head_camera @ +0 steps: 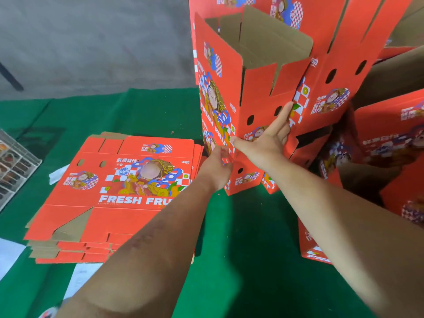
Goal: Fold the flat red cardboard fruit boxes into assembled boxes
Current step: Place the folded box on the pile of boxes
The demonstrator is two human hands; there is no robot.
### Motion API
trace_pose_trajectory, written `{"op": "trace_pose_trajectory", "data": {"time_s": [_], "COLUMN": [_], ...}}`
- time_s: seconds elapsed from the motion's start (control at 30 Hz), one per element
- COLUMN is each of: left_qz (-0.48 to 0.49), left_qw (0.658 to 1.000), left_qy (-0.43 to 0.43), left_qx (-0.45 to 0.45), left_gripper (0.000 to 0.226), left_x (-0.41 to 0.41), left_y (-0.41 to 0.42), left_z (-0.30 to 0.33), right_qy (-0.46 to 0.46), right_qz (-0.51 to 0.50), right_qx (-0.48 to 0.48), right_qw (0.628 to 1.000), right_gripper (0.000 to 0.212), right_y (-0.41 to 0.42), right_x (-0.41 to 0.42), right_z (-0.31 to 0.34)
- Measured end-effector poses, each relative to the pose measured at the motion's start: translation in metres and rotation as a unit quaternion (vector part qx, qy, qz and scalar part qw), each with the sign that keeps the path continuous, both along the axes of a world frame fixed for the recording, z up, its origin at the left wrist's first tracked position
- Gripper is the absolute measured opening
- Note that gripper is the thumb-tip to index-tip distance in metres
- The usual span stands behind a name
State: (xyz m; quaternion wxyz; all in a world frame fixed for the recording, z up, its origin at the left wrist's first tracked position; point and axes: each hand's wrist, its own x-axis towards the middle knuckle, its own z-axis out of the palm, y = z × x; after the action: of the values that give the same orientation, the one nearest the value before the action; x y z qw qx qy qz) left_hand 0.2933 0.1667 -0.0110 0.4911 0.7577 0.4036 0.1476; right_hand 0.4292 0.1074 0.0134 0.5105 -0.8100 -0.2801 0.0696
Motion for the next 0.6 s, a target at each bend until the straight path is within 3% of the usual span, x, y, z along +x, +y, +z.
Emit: {"op": "trace_pose_trajectory", "data": {"time_s": [0.1,0.17,0.27,0.4,0.5,0.6], "left_qz": [-0.058,-0.081,-0.031,0.115,0.222,0.251], "left_qw": [0.995,0.99,0.998,0.978,0.952,0.935], "left_qy": [0.07,0.099,0.047,-0.155,-0.21,-0.248], "left_qx": [-0.028,-0.052,0.001,0.074,0.027,-0.029], "left_gripper": [0.09,0.098,0.087,0.058,0.058,0.052], "left_x": [0.002,0.002,0.0,-0.011,-0.022,-0.031], "left_y": [-0.003,-0.004,-0.001,0.0,-0.006,-0.02], "left_z": [-0.001,0.0,0.003,0.008,0.013,0.011], "right_qy": [0.009,0.047,0.09,0.08,0.107,0.107], "right_qz": [-0.008,-0.011,-0.024,-0.056,-0.085,-0.058], "right_qx": [-0.062,-0.147,-0.177,-0.081,-0.018,0.002], "right_qw": [0.998,0.988,0.98,0.992,0.99,0.993], "right_gripper": [0.157,0.152,0.149,0.141,0.117,0.1], "right_y": [0.005,0.01,0.008,-0.012,-0.028,-0.039], "right_x": [-0.002,-0.003,-0.012,-0.043,-0.076,-0.106], "right_z": [-0.006,-0.002,0.007,0.004,-0.003,-0.01]}}
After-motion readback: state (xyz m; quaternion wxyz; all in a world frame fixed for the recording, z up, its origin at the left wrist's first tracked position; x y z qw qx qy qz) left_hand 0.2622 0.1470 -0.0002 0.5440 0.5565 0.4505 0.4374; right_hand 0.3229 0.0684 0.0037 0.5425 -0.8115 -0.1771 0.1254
